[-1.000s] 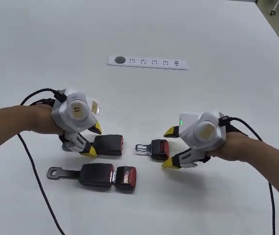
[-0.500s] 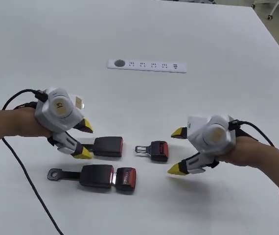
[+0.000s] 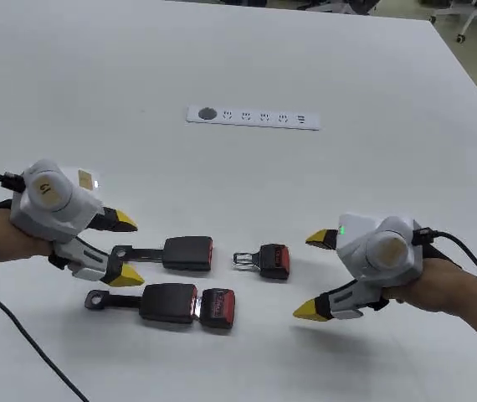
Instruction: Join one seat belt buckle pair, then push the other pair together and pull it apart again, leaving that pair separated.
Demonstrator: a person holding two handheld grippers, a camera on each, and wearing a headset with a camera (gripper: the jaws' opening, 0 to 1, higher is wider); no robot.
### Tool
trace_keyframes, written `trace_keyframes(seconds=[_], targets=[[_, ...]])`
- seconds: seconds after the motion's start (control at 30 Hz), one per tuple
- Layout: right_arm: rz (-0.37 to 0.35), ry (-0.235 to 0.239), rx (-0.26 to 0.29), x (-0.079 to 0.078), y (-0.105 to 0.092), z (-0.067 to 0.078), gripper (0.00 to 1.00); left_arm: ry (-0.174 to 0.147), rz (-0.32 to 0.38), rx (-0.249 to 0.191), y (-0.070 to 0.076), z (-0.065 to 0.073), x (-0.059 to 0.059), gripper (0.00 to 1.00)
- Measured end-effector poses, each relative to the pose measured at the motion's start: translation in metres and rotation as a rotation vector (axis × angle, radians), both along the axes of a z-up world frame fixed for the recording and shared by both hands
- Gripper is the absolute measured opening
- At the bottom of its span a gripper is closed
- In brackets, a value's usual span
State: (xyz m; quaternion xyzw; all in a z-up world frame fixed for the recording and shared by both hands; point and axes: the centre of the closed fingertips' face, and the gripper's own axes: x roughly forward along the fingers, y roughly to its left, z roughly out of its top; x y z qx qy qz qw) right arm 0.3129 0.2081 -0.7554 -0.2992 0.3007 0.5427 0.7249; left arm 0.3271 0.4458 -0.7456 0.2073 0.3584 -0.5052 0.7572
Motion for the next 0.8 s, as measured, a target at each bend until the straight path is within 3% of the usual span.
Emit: trace_keyframes(seconds=[0.3, 0.53, 0.8], targets=[[-0.063, -0.003, 0.06, -0.012, -0.001, 0.006, 0.72, -0.016, 0.1, -0.089, 0.0, 0.009, -0.029, 0.6], [-0.131, -0.014, 0.12, -0.025, 0.002, 0.012, 0.76, -0.068, 0.164, -0.158, -0.001, 0.023, -0.046, 0.66], [-0.209, -0.033, 0.188, -0.034, 0.01, 0.018, 0.82, -0.111, 0.237, -0.2, 0.0, 0.029, -0.059, 0.78]])
